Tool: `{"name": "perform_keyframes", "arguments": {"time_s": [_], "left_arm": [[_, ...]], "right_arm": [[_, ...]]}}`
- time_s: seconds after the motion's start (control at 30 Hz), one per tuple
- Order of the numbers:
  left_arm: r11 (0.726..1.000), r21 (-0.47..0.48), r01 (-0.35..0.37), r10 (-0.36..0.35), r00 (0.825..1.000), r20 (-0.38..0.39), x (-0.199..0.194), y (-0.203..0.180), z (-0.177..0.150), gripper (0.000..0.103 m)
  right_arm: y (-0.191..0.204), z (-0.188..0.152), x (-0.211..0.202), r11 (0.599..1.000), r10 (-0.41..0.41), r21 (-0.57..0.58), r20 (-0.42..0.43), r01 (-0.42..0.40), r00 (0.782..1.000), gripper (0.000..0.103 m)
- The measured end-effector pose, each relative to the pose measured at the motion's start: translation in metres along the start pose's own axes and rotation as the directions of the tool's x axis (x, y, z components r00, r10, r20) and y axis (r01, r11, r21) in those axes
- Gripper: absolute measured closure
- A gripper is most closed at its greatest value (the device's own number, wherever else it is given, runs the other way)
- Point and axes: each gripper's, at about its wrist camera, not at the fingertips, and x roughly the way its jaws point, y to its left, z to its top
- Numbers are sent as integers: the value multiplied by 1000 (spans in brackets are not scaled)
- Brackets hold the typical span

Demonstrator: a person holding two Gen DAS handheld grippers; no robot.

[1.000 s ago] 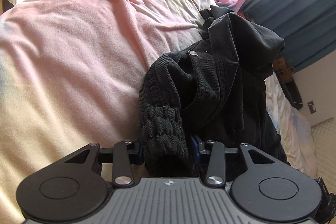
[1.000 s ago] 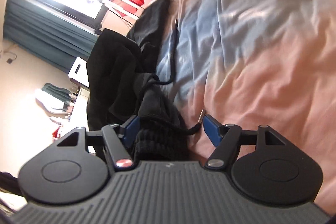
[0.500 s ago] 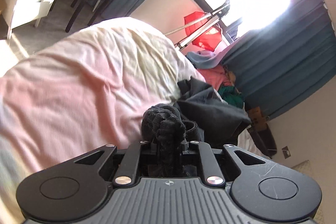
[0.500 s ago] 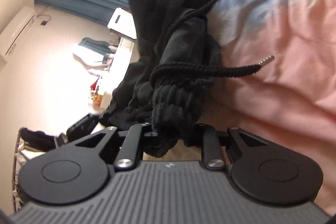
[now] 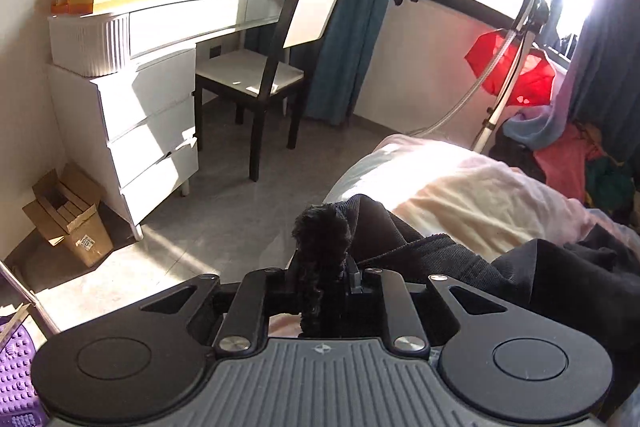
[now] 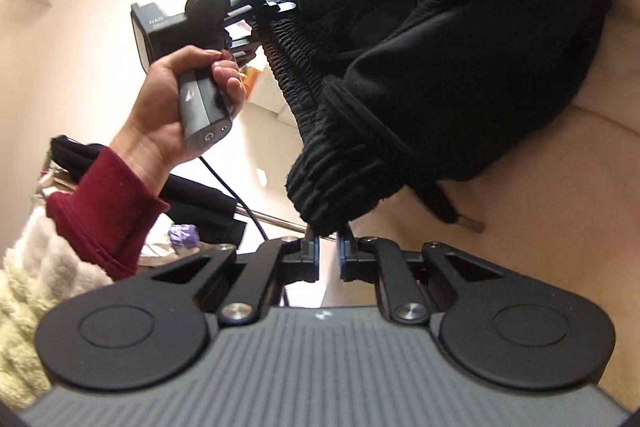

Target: Fold clothes

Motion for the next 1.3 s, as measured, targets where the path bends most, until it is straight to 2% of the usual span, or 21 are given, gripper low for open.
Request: {"name": "perform_keyframes", "arguments": {"time_s": [0.07,0.17,0.2,0.23,0.3,0.4,0.5,0.6,0.7,0.83,0.93,1.0,1.07,1.17,1.3], "left_arm": [[1000,2,-19,19,1000,-12,21,7,-14,81],[999,-30,-32,31,999,-26,24,16,-24,74],[999,-33,-35,34,999,-34,20,17,-25,62],[999,-36,-38,36,998,-42,16,18,-27,55],[999,-20,-27,26,999,-46,-3,18,-34,24],[1000,13,-11,11,999,-30,-35,13,-45,1],[998,59,1,0,1000,-3,-80,-6,-65,1],[992,123,12,-18,999,48,-130,-39,-93,1],[983,162,84,-102,989,104,-185,-78,-127,1],[954,209,215,-246,959,138,-255,-139,-181,1],[922,269,279,-329,931,160,-290,-184,-223,1],[909,282,308,-365,914,178,-304,-208,-248,1],[897,304,320,-386,903,191,-310,-230,-267,1],[883,347,316,-396,898,190,-306,-257,-287,1],[887,315,338,-399,904,155,-285,-265,-306,1]], "right_arm": [[-7,1,6,1000,-25,-17,-42,24,999,91],[-10,-1,8,997,-50,-63,-68,46,996,91],[-11,-2,11,995,-61,-79,-78,55,995,90],[-10,1,9,993,-77,-99,-79,69,994,90],[-8,6,4,984,-112,-147,-72,100,991,90],[-8,5,-15,969,-152,-203,-35,142,988,89],[-3,6,-54,949,-198,-239,47,204,979,89],[7,10,-111,929,-233,-259,148,265,961,89],[19,10,-165,894,-266,-297,250,335,931,89],[29,7,-229,833,-313,-342,356,434,881,89],[30,0,-271,781,-340,-359,442,511,830,89],[24,-4,-295,754,-340,-349,517,556,785,89],[11,-9,-310,753,-332,-319,570,575,752,89],[-14,-14,-319,771,-334,-265,605,579,723,89],[-28,-19,-318,753,-367,-237,623,613,691,89]]}}
